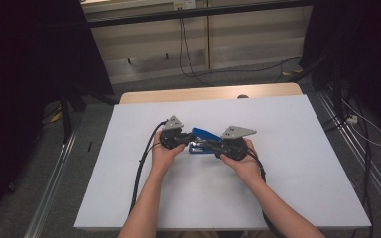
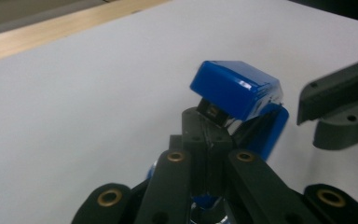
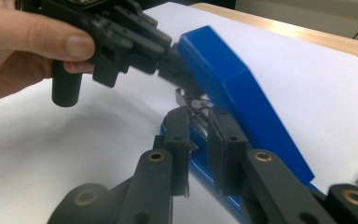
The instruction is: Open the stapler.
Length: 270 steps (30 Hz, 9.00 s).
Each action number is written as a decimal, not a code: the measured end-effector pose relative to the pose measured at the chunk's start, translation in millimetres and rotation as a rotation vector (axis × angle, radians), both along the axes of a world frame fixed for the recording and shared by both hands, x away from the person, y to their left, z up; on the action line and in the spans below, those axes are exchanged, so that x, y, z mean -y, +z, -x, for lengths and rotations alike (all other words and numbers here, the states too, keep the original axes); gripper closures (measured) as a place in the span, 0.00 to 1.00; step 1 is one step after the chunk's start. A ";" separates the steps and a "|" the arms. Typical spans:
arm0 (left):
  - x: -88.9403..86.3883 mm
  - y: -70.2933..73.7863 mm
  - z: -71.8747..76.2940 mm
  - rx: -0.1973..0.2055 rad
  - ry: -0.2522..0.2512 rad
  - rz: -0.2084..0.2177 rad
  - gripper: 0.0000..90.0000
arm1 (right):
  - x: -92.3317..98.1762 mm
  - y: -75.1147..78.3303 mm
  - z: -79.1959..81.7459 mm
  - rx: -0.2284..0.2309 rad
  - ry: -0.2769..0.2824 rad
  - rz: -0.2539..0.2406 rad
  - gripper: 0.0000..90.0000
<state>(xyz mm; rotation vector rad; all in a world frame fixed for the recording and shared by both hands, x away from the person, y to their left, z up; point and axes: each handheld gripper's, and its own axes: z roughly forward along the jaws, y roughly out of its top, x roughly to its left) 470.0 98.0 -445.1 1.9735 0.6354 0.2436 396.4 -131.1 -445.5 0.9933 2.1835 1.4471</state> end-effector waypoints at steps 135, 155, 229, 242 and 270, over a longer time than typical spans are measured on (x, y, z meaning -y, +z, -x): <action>-1.7 -14.3 6.4 -0.037 0.022 -0.030 1.00 | 22.1 4.1 -9.2 0.086 -0.417 0.106 1.00; -0.6 -13.9 7.3 -0.034 0.026 -0.032 1.00 | 31.9 7.4 -8.9 0.103 -0.407 0.102 1.00; -2.9 -10.6 7.4 -0.047 0.035 0.014 1.00 | 60.0 -11.6 -8.3 0.055 -0.450 0.147 1.00; -3.4 -5.6 9.1 -0.073 0.029 0.028 0.92 | 58.1 -3.4 -14.1 0.048 -0.430 0.139 0.98; -26.5 25.6 33.2 -0.050 0.049 0.047 0.54 | 52.3 15.5 -30.3 -0.001 -0.425 0.108 0.64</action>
